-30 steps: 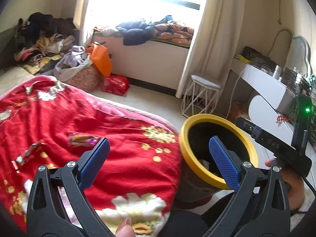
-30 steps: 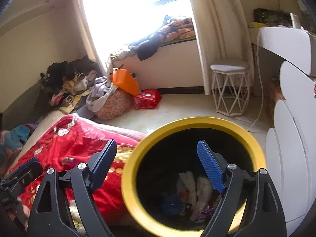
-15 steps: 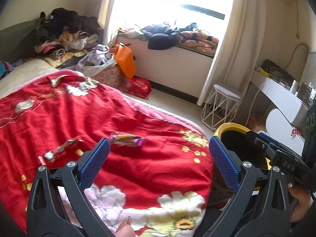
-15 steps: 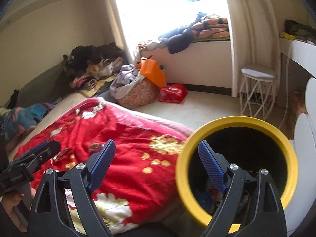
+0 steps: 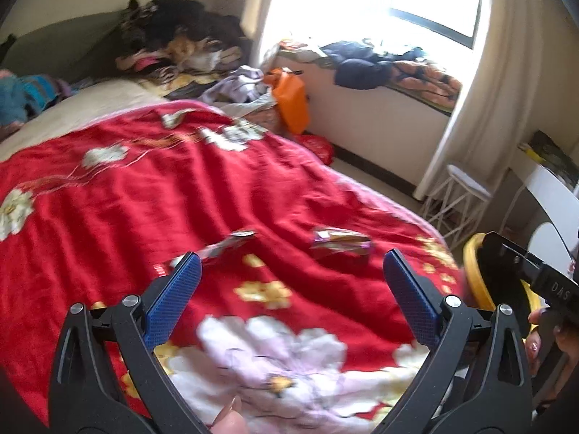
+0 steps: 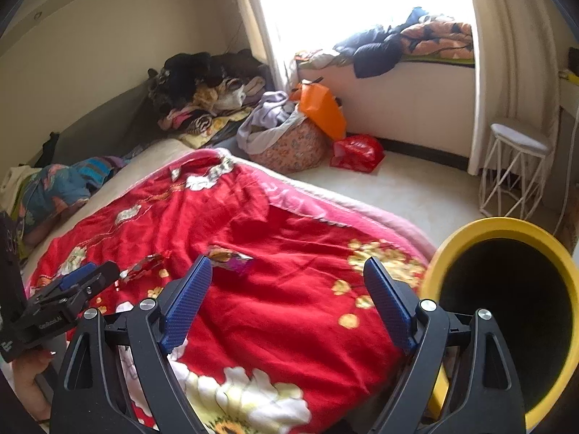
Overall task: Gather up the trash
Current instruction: 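Move both tools back to the last wrappers on the bedspread, then grasp the silver-red wrapper with the left tool while the right tool grasps the purple-gold snack bag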
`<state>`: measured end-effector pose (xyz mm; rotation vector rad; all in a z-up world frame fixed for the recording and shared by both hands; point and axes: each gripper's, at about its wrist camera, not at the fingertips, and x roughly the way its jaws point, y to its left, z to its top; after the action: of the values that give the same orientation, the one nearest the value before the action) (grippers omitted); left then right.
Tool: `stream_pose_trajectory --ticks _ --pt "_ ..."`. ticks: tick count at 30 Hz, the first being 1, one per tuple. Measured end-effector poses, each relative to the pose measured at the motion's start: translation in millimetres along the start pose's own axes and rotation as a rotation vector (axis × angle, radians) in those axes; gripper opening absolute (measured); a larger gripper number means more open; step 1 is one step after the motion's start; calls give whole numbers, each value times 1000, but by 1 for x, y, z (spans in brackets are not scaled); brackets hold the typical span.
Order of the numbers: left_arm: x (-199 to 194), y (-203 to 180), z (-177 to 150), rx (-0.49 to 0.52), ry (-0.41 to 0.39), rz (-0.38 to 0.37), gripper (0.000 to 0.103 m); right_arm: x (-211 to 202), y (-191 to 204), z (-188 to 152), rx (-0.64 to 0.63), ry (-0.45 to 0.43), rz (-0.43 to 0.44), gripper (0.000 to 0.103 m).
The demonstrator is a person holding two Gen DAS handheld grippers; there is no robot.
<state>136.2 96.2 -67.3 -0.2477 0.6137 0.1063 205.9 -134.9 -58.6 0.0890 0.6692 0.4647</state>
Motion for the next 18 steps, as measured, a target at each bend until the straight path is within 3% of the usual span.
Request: stream_pose_trajectory --ticks 7,18 --pt "12 39 -6 -84 38 58 92 48 20 -2 -65 98 28 83" --pt "31 70 -13 -164 81 55 92 112 51 -2 -316 220 12 83"
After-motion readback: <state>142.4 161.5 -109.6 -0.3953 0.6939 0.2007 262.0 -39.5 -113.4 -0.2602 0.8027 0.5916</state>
